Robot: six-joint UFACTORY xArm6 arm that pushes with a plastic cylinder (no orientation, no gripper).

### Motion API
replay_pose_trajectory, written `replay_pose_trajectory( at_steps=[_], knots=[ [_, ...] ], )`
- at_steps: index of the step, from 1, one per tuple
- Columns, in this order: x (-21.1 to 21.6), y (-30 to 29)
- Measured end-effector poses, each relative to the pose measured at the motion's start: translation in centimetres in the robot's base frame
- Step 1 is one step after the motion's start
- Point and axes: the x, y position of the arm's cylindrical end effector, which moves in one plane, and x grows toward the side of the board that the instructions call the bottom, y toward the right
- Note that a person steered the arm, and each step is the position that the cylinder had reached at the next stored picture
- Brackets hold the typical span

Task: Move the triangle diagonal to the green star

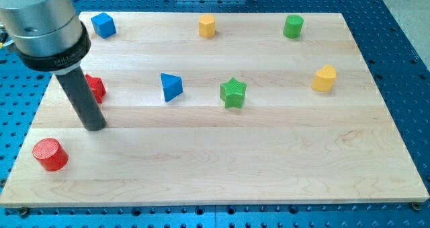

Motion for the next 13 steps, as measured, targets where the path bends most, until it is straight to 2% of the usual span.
replay_pose_trajectory(
  at_steps=[3,6,7,9,10,12,13],
  knots=[
    [-0.9,-1.0],
    [-9.4,9.9],
    [-8.2,16.6],
    [-1.3,24.8],
    [-1.8,22.4],
    [-8.9,16.4],
    [-4.5,16.3]
  ],
)
